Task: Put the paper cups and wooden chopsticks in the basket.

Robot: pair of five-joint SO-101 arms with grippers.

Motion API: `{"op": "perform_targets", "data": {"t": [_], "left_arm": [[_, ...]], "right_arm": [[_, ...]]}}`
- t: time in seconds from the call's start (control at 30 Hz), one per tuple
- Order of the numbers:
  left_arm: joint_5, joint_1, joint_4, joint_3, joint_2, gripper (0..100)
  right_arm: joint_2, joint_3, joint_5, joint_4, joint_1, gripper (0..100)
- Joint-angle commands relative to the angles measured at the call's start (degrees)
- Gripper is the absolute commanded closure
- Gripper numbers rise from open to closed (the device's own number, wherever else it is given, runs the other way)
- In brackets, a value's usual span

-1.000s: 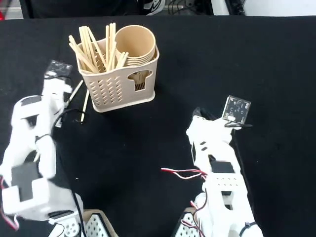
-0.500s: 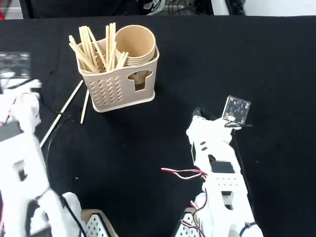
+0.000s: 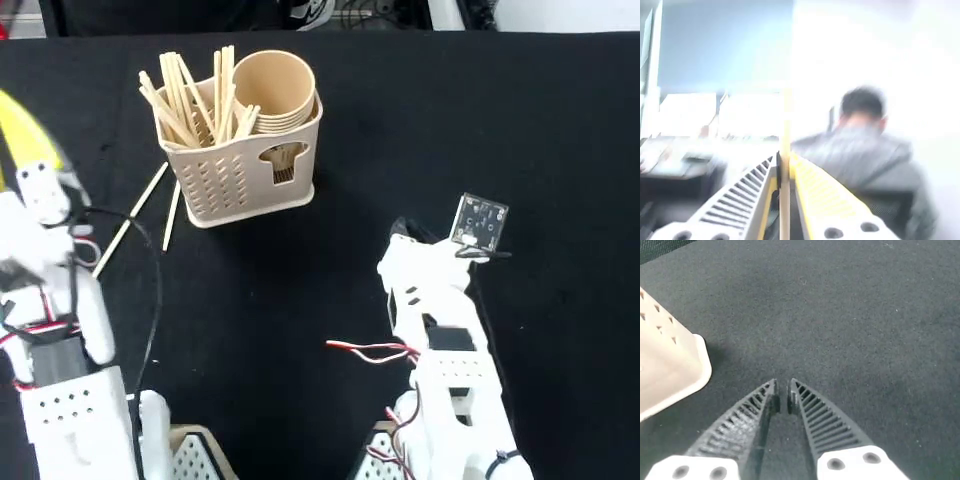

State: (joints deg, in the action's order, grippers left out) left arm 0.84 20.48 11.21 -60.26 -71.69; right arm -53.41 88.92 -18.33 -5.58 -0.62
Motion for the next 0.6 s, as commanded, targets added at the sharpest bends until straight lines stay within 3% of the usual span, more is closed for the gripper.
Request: {"op": "perform_targets", "data": {"t": [0.0, 0.13, 0.3, 0.57], "left_arm": [[1.3, -10.2, 0.8, 12.5, 2.8, 97], [-5.3, -14.2, -6.7, 25.4, 13.0, 97], [-18.1, -10.6, -9.7, 36.0, 28.7, 97], [-20.0, -10.1, -9.2, 37.5, 42.5, 97]], "right_arm": [[-0.1, -0.1, 0.5, 1.3, 0.8, 94.6], [-0.1, -0.2, 0.5, 1.3, 0.8, 94.6], [-0.1, -0.2, 0.5, 1.3, 0.8, 94.6], [-0.1, -0.4, 0.5, 1.3, 0.8, 94.6]]}}
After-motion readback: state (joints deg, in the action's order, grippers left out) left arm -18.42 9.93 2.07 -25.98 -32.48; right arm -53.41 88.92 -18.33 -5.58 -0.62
